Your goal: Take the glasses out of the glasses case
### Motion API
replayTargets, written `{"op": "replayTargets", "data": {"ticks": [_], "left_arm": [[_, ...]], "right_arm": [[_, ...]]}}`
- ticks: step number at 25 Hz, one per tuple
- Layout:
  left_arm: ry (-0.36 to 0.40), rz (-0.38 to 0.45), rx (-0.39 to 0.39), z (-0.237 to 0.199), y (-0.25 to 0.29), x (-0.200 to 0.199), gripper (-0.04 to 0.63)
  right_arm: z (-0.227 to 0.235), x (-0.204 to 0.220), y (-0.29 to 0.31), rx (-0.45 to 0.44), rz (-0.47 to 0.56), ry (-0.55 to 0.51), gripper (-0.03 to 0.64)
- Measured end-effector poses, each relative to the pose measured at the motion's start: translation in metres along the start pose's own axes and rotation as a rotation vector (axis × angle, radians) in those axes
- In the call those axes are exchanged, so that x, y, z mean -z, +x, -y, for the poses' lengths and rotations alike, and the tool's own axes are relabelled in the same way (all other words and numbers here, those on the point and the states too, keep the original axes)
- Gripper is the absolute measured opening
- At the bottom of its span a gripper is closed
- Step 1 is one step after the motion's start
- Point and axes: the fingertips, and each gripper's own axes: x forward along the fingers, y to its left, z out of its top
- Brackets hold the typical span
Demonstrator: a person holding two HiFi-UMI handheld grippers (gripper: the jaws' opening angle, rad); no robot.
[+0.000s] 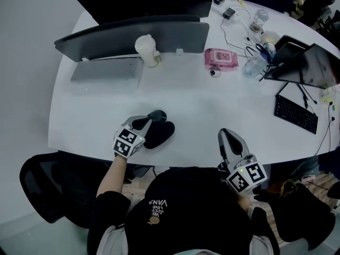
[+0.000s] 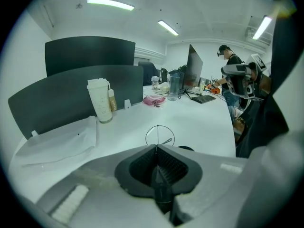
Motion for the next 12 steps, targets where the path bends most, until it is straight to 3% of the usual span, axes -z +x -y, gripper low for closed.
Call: {"op": "replayTargets", "data": {"ticks": [12], "left_arm": [[0.023, 0.145, -0.028, 0.011, -0.028, -0.049, 0.008]], "right_arm": [[-0.005, -0.003, 0.000, -0.023, 0.016, 0.004, -0.002]]}}
